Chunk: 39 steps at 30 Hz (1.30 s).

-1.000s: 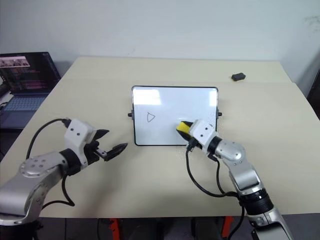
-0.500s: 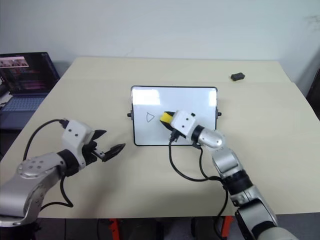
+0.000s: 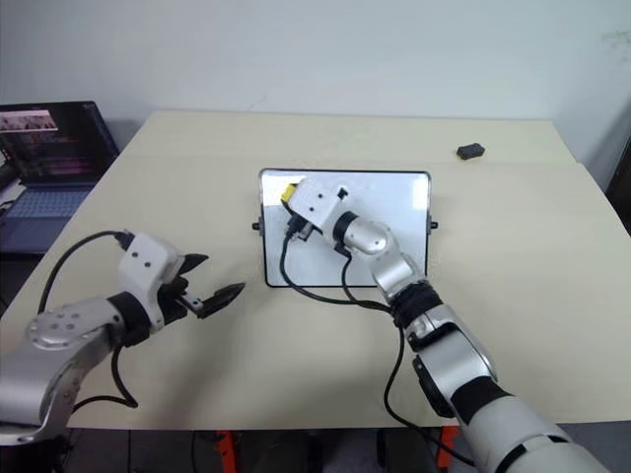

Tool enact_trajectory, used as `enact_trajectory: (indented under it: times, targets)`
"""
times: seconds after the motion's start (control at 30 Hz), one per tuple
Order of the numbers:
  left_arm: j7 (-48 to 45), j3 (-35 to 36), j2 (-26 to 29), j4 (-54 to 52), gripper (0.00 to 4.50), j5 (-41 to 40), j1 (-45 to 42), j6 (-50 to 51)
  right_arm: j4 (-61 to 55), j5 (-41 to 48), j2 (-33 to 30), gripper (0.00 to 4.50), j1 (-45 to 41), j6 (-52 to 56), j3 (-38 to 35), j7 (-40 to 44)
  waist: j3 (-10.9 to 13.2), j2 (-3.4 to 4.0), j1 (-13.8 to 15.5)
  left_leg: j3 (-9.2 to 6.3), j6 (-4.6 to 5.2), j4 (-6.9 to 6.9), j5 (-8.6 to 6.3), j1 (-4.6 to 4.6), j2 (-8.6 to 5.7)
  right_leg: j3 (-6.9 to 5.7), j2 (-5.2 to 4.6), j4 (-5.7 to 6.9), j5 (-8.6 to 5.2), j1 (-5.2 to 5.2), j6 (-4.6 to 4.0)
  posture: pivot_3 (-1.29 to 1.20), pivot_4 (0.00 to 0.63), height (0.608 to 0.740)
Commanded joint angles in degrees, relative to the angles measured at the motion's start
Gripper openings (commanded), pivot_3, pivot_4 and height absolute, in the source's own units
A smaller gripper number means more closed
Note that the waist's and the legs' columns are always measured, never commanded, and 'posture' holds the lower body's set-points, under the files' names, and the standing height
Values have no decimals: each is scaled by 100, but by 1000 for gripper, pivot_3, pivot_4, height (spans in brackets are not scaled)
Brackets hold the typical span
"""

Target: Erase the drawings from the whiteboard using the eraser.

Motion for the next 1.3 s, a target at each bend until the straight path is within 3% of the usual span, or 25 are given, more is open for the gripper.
enact_trajectory:
  times: [0.03,0.37,0.63,0.87,1.3]
  targets:
    - [-21,71,92,-130,4500,68,-40,-140,-51,-86,-28,1102,217,-104,93,199,0,0,0,0,0,0,0,0,0,0,0,-1,0,0,0,0,150,740]
    - [2,81,43,-143,4500,71,18,-157,-1265,-519,-588,1102,910,1098,824,1593,-4,-3,5,-4,1,6,0,20,0,-1,0,25,0,12,0,0,150,740]
    - [18,90,32,-151,4500,56,16,-159,-1365,-315,-202,1101,220,867,194,471,0,0,2,-4,-1,13,2,18,-1,-1,0,48,0,2,-1,0,150,740]
    - [34,127,29,-210,4500,21,46,-111,-709,-378,75,1101,-281,594,-83,-241,-1,-1,-15,-3,-2,-2,1,11,1,-3,0,21,-2,-2,-3,0,150,740]
    - [28,143,49,-216,4500,-2,32,-105,-803,-682,-197,1101,398,1287,758,1263,-2,-2,-31,-6,-2,3,-2,15,0,-5,-2,16,-1,9,-3,0,150,740]
